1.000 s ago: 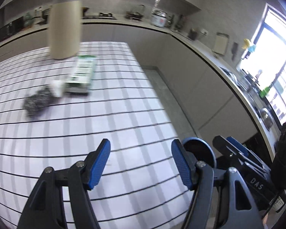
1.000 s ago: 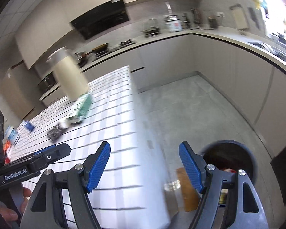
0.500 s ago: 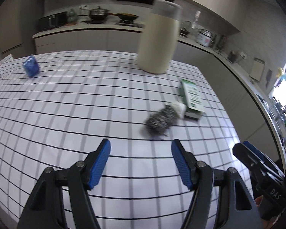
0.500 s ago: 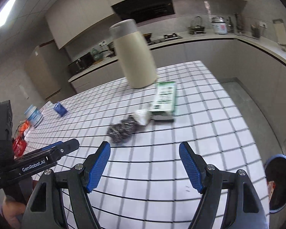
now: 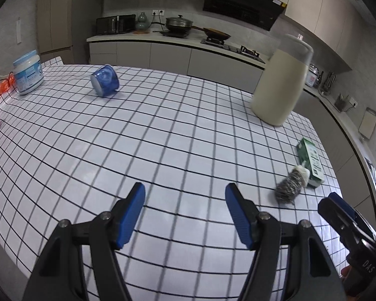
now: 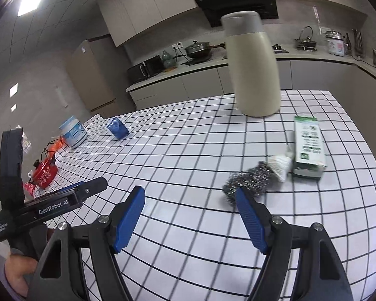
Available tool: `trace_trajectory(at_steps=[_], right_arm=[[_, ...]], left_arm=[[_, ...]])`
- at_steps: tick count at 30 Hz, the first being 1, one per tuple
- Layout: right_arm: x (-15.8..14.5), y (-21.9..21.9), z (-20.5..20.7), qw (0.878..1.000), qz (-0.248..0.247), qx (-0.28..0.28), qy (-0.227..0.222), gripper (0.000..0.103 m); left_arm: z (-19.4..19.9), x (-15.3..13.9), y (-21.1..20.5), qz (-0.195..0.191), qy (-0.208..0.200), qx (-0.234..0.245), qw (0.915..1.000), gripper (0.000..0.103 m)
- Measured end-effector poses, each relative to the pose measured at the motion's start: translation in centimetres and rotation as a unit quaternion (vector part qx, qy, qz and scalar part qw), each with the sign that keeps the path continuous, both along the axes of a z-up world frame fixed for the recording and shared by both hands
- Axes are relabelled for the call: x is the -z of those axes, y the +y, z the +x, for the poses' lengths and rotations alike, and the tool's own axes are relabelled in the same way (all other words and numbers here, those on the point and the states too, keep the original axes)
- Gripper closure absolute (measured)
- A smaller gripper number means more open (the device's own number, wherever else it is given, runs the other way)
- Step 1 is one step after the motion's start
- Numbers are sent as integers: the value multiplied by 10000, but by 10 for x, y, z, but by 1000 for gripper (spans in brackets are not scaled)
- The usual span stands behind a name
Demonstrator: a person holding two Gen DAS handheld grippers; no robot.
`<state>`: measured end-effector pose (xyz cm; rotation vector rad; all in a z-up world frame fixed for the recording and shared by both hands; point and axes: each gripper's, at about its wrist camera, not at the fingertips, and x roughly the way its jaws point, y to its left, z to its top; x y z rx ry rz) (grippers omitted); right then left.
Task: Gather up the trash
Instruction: 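Move both open tools back over the island toward the blue cup, then grasp the blue patterned cup with the left tool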
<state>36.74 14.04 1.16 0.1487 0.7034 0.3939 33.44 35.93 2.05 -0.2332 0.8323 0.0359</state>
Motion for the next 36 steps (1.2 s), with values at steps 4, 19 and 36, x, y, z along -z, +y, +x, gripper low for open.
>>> trace_trajectory(at_steps=[4, 19, 36], right_arm=[[3, 38, 12, 10000, -38, 69, -31, 24], [21, 231, 93, 9958, -180, 852, 294, 24], [39, 322, 188, 9909, -356, 1142, 614, 24]], left_arm=[[18, 2, 36, 73, -59, 167, 9998, 33], [126, 24, 192, 280, 206, 931, 9950, 33], [222, 33, 239, 256, 236, 1507, 9880, 33]])
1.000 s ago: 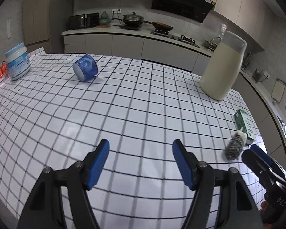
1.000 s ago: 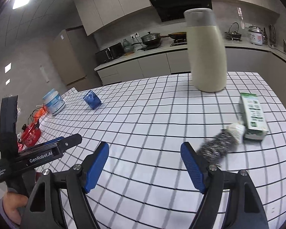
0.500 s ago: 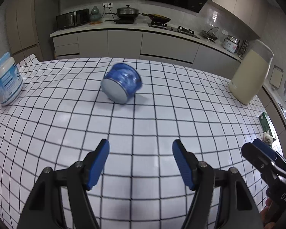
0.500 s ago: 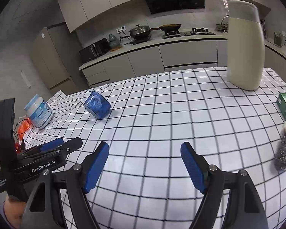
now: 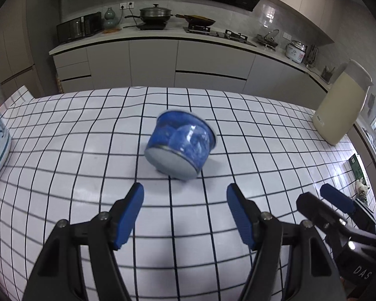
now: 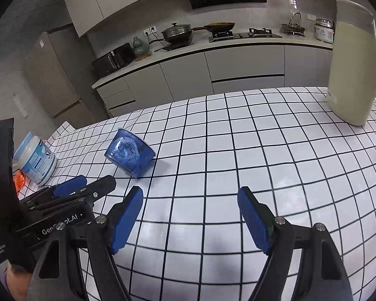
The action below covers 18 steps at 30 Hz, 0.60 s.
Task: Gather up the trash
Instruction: 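Grasp the blue patterned cup with the left tool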
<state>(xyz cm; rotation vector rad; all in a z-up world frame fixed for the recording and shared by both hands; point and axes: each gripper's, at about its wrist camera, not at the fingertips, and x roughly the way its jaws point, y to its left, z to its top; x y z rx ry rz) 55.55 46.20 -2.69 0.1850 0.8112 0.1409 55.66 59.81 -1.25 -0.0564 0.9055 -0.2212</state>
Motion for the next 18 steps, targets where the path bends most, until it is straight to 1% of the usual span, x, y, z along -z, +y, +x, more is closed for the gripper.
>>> trace_trajectory(at_steps=[3, 5, 10, 13, 18], right_arm=[[3, 4, 9, 10000, -16, 29, 23, 24], [5, 5, 14, 10000, -21, 47, 54, 24], [8, 4, 24, 9999, -5, 137, 74, 24], [10, 4, 28, 9999, -28, 141, 77, 24], [17, 5, 32, 9998, -24, 154, 130, 24]], left_arm=[[15, 3, -4, 110, 42, 216, 9997, 33], [23, 3, -6, 234, 28, 250, 9994, 33], [36, 5, -8, 378, 12, 429, 9984, 33], [42, 10, -5, 410, 54, 444, 9982, 33], [51, 16, -2, 318, 127, 566, 9978, 32]])
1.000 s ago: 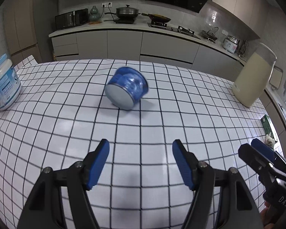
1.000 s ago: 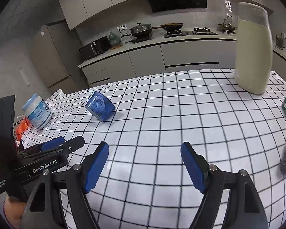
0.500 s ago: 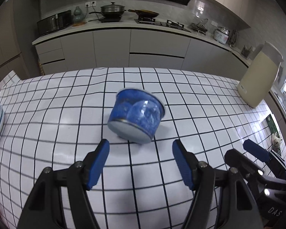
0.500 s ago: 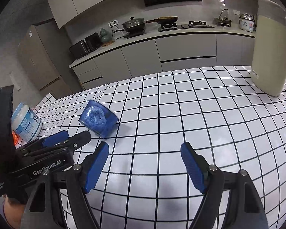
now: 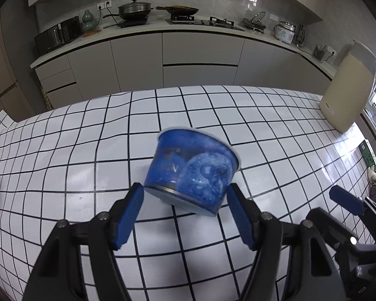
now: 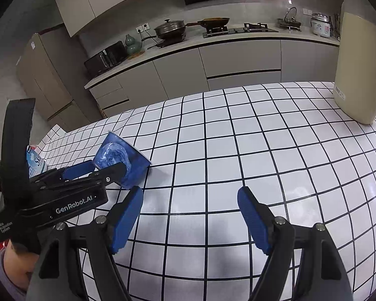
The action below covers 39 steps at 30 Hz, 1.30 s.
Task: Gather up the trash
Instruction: 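Grasp the blue patterned cup with the left tool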
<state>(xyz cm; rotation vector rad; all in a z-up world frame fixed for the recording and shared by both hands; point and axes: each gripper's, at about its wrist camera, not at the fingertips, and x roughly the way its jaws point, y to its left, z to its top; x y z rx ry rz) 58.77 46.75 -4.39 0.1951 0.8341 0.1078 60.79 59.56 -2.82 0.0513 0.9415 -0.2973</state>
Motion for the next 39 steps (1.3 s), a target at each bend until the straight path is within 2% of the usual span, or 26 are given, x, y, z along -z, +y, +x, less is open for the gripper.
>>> trace_trajectory(at_steps=[10, 16, 18, 20, 22, 23, 26, 28, 30, 31, 32, 39], right_arm=[[5, -6, 3, 10000, -52, 82, 0, 24], [7, -17, 1, 9998, -12, 178, -1, 24], [7, -20, 0, 9998, 24, 206, -7, 24], [7, -21, -1, 9997, 31, 227, -21, 24], [7, -23, -1, 9997, 55, 233, -23, 24], [7, -24, -2, 9997, 58, 243, -29, 24], [8, -26, -3, 9996, 79, 258, -20, 24], [9, -27, -3, 9996, 89, 272, -21, 24], [10, -28, -3, 9995, 118, 278, -9, 24], [10, -30, -2, 9995, 134, 281, -15, 24], [10, -30, -2, 9995, 147, 276, -13, 24], [8, -29, -2, 9995, 195, 236, -96, 24]], left_arm=[[8, 5, -17, -297, 125, 449, 9985, 31], [5, 6, -25, -289, 81, 567, 9979, 32], [6, 10, -25, -322, 131, 563, 9978, 41], [7, 13, -25, -306, 180, 556, 9978, 60], [7, 15, -26, -322, 213, 573, 9976, 73], [7, 16, -26, -332, 215, 581, 9975, 76], [4, 15, -28, -354, 229, 623, 9972, 76], [1, 13, -30, -340, 205, 596, 9974, 74], [-1, 9, -30, -313, 201, 562, 9977, 58], [-2, 6, -30, -272, 143, 509, 9982, 42], [-4, 3, -27, -219, 33, 433, 9988, 34], [4, -13, -7, -22, -372, 80, 9993, 31]])
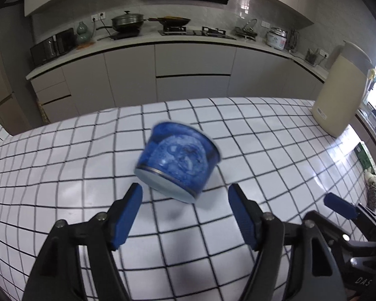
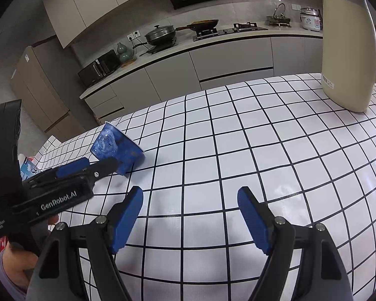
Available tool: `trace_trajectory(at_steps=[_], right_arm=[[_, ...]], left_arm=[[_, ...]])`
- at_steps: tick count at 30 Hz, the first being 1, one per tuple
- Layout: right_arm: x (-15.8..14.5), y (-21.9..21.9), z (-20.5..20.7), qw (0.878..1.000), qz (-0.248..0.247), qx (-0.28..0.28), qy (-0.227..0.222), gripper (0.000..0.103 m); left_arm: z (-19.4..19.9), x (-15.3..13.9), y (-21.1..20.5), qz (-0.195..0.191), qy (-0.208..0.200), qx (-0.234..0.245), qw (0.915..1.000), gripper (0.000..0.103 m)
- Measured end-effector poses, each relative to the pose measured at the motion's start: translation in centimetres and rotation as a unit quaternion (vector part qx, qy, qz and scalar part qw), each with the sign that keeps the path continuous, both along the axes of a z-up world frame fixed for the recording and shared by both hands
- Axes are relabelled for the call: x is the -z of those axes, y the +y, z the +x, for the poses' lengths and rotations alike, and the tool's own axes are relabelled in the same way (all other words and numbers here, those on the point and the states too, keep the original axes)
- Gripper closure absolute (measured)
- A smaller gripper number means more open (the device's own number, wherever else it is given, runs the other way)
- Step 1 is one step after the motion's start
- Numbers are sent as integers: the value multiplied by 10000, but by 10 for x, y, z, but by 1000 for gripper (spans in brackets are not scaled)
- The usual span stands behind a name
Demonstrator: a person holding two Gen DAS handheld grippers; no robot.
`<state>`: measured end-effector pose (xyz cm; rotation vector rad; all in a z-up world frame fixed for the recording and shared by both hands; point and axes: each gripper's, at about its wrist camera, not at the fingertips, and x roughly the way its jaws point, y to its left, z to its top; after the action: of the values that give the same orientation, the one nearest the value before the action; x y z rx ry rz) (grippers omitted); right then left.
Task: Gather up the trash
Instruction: 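Grasp the blue patterned cup with the left tool, then grasp the green milk carton with the right tool while the left tool holds the cup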
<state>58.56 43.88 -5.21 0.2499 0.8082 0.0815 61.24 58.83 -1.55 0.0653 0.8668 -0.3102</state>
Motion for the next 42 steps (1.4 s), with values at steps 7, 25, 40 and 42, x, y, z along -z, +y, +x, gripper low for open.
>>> trace_trajectory(at_steps=[7, 25, 40, 42], right_arm=[[3, 5, 4, 10000, -20, -95, 11, 24], [8, 6, 5, 10000, -68, -62, 32, 24], [-6, -26, -22, 9997, -75, 215, -110, 24], [-10, -38, -32, 9993, -81, 325, -152, 24]], left_arm=[[35, 9, 6, -53, 107, -137, 9998, 31], [37, 17, -6, -290, 63, 150, 9994, 28], [-31, -2, -26, -543, -5, 338, 9980, 29], [-45, -4, -36, -600, 4, 400, 9974, 29]])
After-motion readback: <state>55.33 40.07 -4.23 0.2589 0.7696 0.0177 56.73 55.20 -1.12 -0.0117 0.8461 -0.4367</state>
